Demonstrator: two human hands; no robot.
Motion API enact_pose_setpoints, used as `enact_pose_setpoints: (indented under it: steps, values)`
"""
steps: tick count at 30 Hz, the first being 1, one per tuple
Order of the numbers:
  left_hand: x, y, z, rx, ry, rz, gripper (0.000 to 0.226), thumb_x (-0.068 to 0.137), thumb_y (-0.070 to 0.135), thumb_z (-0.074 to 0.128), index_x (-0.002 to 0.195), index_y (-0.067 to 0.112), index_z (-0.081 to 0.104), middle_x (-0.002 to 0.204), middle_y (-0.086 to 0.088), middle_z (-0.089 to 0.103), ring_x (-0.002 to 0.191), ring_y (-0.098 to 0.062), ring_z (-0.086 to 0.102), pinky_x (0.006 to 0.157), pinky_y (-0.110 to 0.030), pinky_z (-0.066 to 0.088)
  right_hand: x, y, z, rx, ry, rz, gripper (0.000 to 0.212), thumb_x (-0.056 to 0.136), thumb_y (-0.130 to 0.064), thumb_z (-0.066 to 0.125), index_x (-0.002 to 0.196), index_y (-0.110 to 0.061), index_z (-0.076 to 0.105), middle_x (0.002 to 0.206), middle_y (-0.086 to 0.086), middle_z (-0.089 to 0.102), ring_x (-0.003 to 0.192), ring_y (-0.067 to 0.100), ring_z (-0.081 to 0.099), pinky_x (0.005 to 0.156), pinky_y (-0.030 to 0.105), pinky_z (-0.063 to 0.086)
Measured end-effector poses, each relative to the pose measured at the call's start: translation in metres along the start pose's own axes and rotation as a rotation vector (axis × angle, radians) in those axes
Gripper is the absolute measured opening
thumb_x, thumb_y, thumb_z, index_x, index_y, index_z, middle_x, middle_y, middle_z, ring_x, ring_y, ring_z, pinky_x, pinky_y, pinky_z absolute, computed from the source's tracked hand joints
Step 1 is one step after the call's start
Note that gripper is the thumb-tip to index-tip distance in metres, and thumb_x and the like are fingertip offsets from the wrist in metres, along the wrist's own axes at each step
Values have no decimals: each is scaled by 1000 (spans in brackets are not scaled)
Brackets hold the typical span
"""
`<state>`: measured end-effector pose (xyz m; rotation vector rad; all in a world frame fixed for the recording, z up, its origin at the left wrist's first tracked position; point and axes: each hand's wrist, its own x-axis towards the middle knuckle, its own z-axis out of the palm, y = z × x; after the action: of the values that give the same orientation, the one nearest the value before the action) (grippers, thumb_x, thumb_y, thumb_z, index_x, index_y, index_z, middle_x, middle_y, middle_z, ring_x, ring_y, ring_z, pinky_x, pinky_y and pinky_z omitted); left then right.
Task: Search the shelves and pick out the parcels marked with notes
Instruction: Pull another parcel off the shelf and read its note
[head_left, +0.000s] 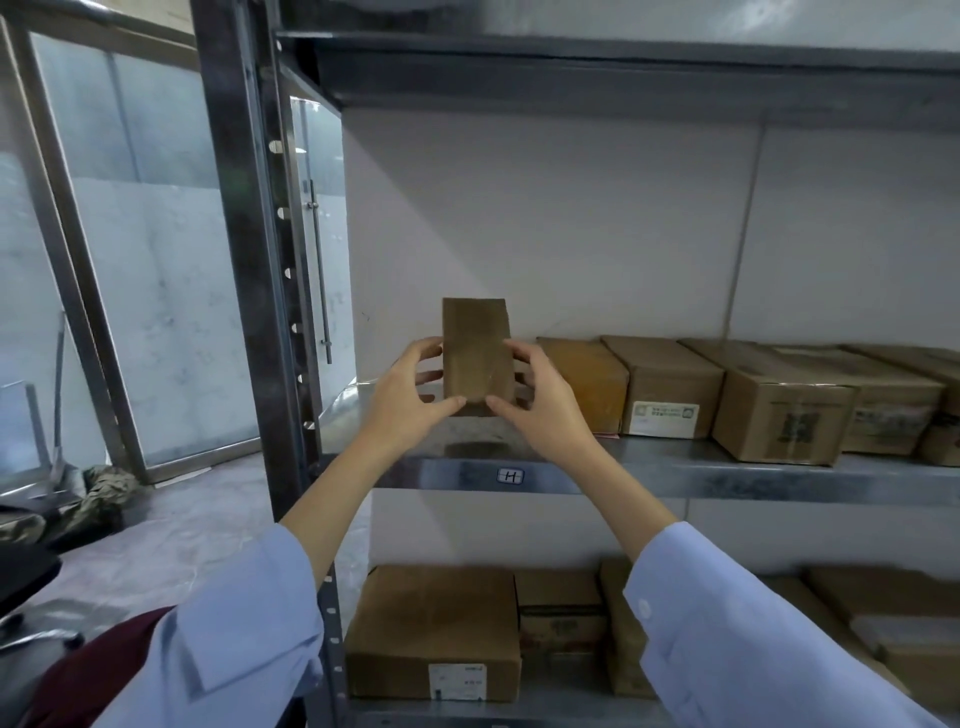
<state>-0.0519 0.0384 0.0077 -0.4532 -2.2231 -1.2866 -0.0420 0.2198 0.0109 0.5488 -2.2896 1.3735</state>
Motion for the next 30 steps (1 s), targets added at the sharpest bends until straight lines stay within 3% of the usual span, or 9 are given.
enact_pose_setpoints:
  steps: [3, 7, 11, 15, 19, 25, 28, 30]
  values:
    - [0, -1, 1, 19, 14, 10, 86, 73, 14, 84, 144, 22, 36, 144, -1, 47, 124, -19, 53, 94, -29, 51, -1, -3, 1, -27, 12, -5, 87, 83, -7, 75, 150, -32, 25, 151, -2, 37, 132, 17, 45, 108, 39, 45]
    - [0, -3, 3, 14, 28, -12, 88, 74, 17, 84, 146, 23, 34, 142, -2, 50, 124, -22, 54, 99, -41, 52, -1, -3, 3, -5, -12, -14, 100, 83, -9, 75, 154, -35, 10, 152, -2, 37, 136, 18, 43, 111, 45, 40]
    - [0, -4, 4, -23, 30, -38, 84, 77, 20, 82, 147, 24, 35, 141, -2, 49, 123, -21, 54, 95, -34, 51, 1, -2, 5, 19, 11, 12, 101, 84, -12, 75, 155, -35, 7, 154, 0, 33, 138, 20, 41, 111, 50, 40]
    - [-4, -2, 3, -59, 24, -39, 79, 78, 20, 80, 145, 22, 38, 140, -4, 47, 125, -21, 52, 96, -34, 49, 0, -2, 4, -28, -10, 2, 92, 86, -18, 73, 155, -32, 14, 153, 2, 29, 136, 20, 42, 112, 43, 40]
    - [-6, 1, 0, -73, 51, -53, 69, 81, 27, 77, 140, 27, 40, 138, 5, 51, 119, -10, 51, 86, -18, 44, 1, -4, 2, -54, 30, 3, 80, 87, -26, 73, 151, -28, 26, 149, -3, 40, 132, 9, 39, 108, 33, 37]
    - [-7, -2, -2, -129, 54, -63, 57, 83, 33, 74, 133, 24, 47, 134, 6, 55, 124, -14, 52, 105, -39, 46, -3, -3, -1, 63, -8, 55, 68, 88, -31, 70, 142, -21, 30, 145, -3, 46, 133, 12, 43, 98, 21, 38]
    - [-8, -2, 2, -134, 73, -89, 54, 83, 34, 74, 128, 27, 46, 128, 10, 53, 119, -13, 52, 98, -30, 48, -6, -2, 1, 117, 11, 51, 77, 88, -33, 70, 147, -25, 22, 144, -1, 43, 129, 12, 44, 97, 22, 41]
    - [-9, -3, 4, -148, 69, -85, 56, 84, 29, 75, 131, 27, 45, 130, 8, 52, 117, -12, 51, 94, -24, 48, -7, 1, 3, 135, 21, 36, 78, 88, -29, 71, 149, -29, 22, 142, -2, 43, 124, 10, 47, 93, 14, 43]
